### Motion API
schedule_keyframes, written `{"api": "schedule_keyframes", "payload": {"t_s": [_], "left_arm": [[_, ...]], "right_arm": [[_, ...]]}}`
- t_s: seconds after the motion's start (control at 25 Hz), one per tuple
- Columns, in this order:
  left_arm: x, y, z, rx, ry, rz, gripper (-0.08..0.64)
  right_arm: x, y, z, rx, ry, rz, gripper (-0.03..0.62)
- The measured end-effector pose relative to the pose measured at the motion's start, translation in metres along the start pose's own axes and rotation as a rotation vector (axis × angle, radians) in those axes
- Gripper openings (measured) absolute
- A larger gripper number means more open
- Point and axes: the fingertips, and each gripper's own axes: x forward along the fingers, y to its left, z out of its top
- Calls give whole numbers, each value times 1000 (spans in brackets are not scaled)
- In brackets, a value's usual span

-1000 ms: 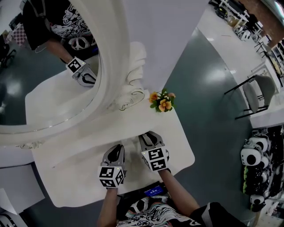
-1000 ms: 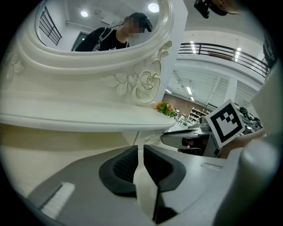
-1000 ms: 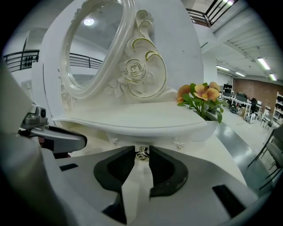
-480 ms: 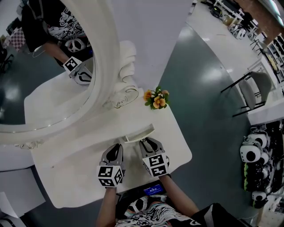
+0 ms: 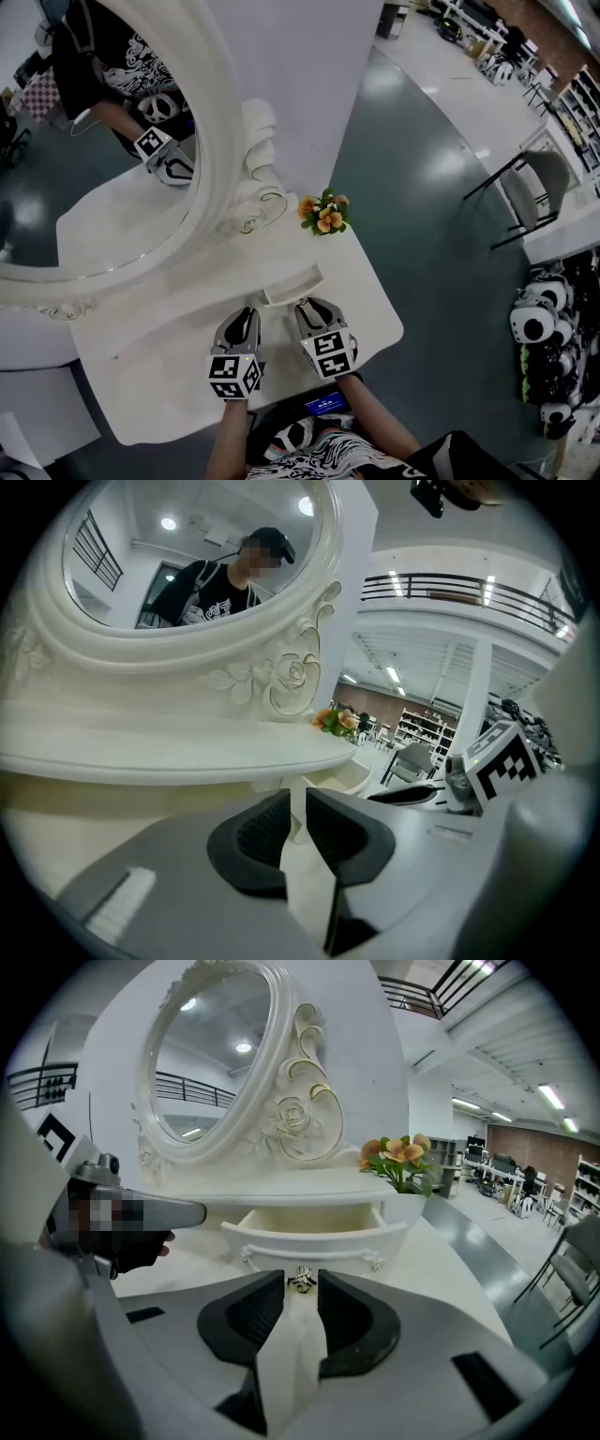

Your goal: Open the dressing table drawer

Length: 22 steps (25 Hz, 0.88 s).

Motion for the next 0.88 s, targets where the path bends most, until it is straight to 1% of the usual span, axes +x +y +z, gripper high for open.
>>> {"api": "schedule_keyframes", "payload": {"t_s": [0.12, 0.16, 0.2, 0.36, 0.52, 0.6, 0.72, 0.88], "left_arm": [[-6, -5, 10, 12, -21, -5, 57], [-9, -8, 14, 18, -31, -8, 55], [-11, -10, 19, 25, -42, -12, 55], [-23, -20, 36, 55, -88, -33, 55], [-40, -32, 53, 79, -135, -56, 52], [-48, -38, 60, 90, -157, -68, 45], [-58, -43, 65, 98, -167, -80, 31], [-71, -44, 69, 107, -190, -76, 29]], "right_arm": [[-14, 0, -5, 15, -5, -16, 109], [-20, -1, -4, 21, -17, -23, 83], [-28, -1, -1, 25, -32, -34, 74], [-55, -1, 16, -4, -106, -91, 35], [-79, 1, 36, 3, -174, -120, 0], [-89, 3, 48, 15, -209, -125, 0], [-104, 9, 62, 33, -256, -124, 0], [-115, 20, 69, 31, -284, -125, 0]]}}
